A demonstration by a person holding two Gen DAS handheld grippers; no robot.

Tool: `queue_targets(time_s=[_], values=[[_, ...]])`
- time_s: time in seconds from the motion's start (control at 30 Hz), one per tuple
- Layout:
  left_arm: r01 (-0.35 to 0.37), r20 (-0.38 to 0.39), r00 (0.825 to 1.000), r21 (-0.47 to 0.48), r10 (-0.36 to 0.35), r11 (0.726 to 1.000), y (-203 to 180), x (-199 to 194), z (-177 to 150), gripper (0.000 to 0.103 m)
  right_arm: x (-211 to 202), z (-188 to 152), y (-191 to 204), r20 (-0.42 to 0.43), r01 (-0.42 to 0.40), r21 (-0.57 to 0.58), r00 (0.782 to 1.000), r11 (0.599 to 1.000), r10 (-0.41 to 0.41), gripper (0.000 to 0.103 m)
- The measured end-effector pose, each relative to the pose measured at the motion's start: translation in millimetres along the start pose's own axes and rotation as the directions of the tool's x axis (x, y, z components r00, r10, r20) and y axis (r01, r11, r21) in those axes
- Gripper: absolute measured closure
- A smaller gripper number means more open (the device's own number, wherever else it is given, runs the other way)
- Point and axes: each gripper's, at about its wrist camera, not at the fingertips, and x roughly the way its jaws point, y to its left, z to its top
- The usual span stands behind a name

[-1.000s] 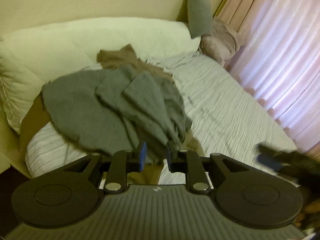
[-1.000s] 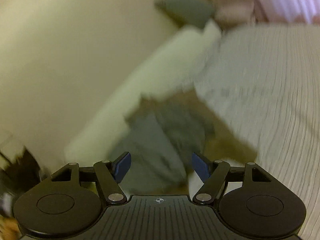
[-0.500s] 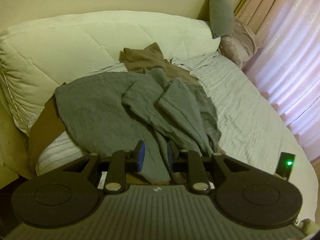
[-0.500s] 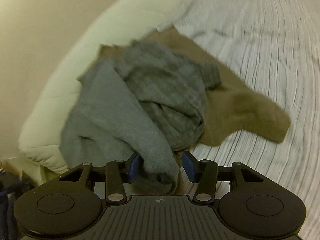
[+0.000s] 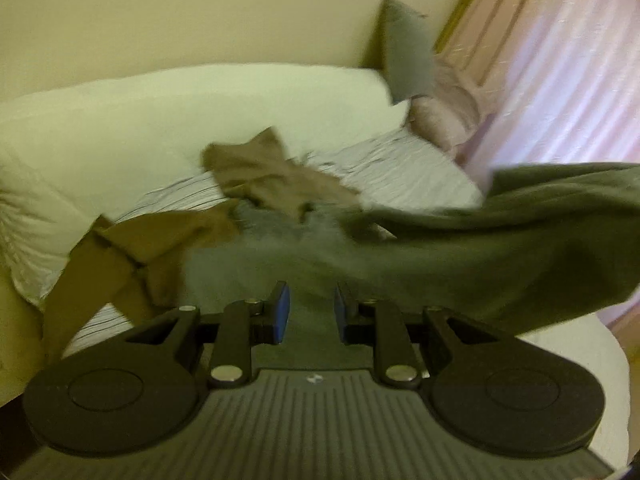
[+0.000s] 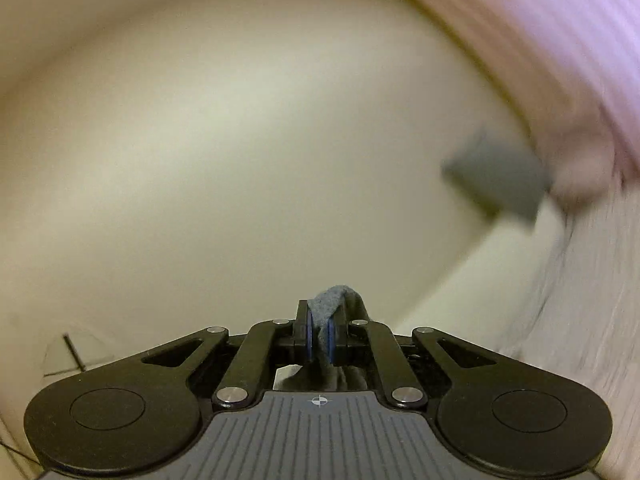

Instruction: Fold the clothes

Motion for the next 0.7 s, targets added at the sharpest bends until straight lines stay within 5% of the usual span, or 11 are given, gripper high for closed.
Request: queue_targets(time_s=[0.1,0.2,0.3,0.5,0.53,0.6,0.67,0.7], values=[[0.062,0.001,0.998,0.039,-0.062,0.997,-38.9,-11.7,-11.3,0.084,-55.4,26.6,3.1,0.01,0.152,-0.024,0.988,0.988,-0.152,0.097],[0.139,-0.016,0.99,0.103,-0.138,0.985,-88.0,-20.8,-33.7,0.084,-126.3,42.7,37.4,0.093,0.14,-0.185,0.988,0.973,-0.124,0.097],[0.223,-0.06,0.974,0.135,-0.217,0.965,-140.4,-28.6,-64.9,0.084,-180.1,59.5,47.3,0.159,0.342,-0.294,0.938,0.893,-0.307,0.097],[0.367,-0.137,0.929,0.206,-0.344,0.907,-237.9,-52.9,-138.0,0.083,-299.2,87.4,51.1,0.128,0.392,-0.332,0.92,0.858,-0.371,0.097],[0.385,-0.154,0.921,0.211,-0.358,0.899,-252.1,-56.9,-151.6,0.083,-314.5,86.7,47.3,0.103,0.436,-0.323,0.898,0.84,-0.427,0.097],[0.413,-0.196,0.906,0.218,-0.375,0.884,-275.9,-62.3,-177.2,0.083,-342.5,81.9,35.3,0.056,0.56,-0.305,0.818,0.771,-0.572,0.092],[0.437,-0.243,0.89,0.222,-0.385,0.871,-297.1,-66.4,-202.0,0.083,-373.5,66.6,20.6,0.035,0.716,-0.303,0.668,0.63,-0.743,0.024],[0.449,-0.268,0.882,0.227,-0.387,0.864,-307.3,-68.4,-214.3,0.083,-391.7,57.0,15.4,0.035,0.758,-0.293,0.617,0.582,-0.786,0.024]])
